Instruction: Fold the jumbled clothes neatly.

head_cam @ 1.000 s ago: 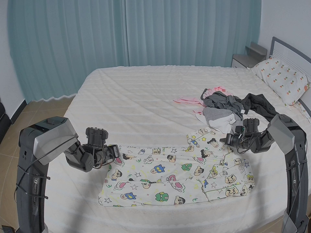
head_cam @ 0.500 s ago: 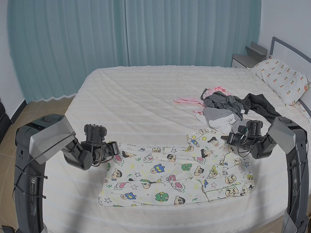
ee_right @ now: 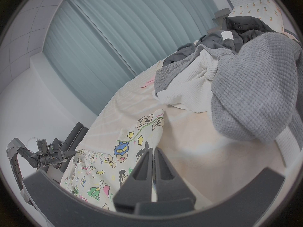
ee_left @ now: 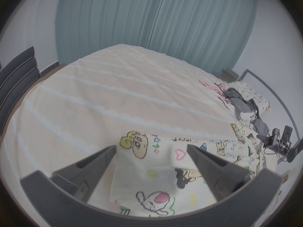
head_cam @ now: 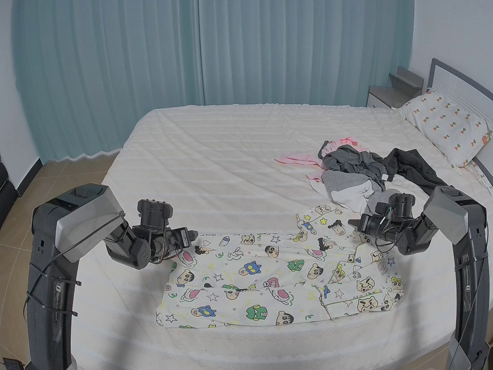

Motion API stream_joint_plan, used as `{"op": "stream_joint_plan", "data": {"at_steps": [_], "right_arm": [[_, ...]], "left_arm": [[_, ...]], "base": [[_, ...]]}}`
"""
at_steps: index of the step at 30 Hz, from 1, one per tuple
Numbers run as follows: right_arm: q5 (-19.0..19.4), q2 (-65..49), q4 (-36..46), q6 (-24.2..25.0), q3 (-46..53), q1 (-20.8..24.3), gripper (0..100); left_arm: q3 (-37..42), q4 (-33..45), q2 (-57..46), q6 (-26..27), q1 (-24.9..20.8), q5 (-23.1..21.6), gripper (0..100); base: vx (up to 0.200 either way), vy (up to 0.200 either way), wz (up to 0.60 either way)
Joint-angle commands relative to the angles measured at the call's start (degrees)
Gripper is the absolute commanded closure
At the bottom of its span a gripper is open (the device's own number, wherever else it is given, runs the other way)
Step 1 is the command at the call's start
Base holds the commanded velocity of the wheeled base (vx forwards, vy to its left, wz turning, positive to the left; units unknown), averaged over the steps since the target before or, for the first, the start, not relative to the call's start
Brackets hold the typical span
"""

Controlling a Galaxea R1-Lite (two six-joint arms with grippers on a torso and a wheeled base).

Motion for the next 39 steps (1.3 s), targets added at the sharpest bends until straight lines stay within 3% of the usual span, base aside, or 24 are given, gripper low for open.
{"op": "stream_joint_plan", "data": {"at_steps": [1,5,15,16,31,39], "right_arm": [[-0.15,-0.25,-0.26,0.07,0.51,0.59,100],[-0.06,-1.04,-0.35,0.07,1.30,0.94,100],[-0.15,-1.31,-0.35,0.07,1.30,1.03,100],[-0.15,-1.31,-0.35,0.07,1.30,1.03,100],[-0.41,-1.13,-0.61,0.16,1.03,1.03,100],[-1.29,-1.57,-5.80,1.13,2.09,0.76,100]], "left_arm": [[-6.97,4.65,3.28,-0.01,0.25,0.02,0],[-12.16,10.80,4.34,-0.19,0.25,0.02,0],[-13.39,12.82,6.10,-0.19,-0.37,-0.15,0],[-13.39,13.09,6.10,-0.19,-0.37,-0.15,100],[-13.39,11.59,3.55,-0.63,-0.10,0.37,100],[-12.60,9.57,0.82,-1.77,0.07,2.31,100]], "base": [[0.000,0.000,0.00],[0.000,0.000,0.00],[0.000,0.000,0.00],[0.000,0.000,0.00],[0.000,0.000,0.00],[0.000,0.000,0.00]]}}
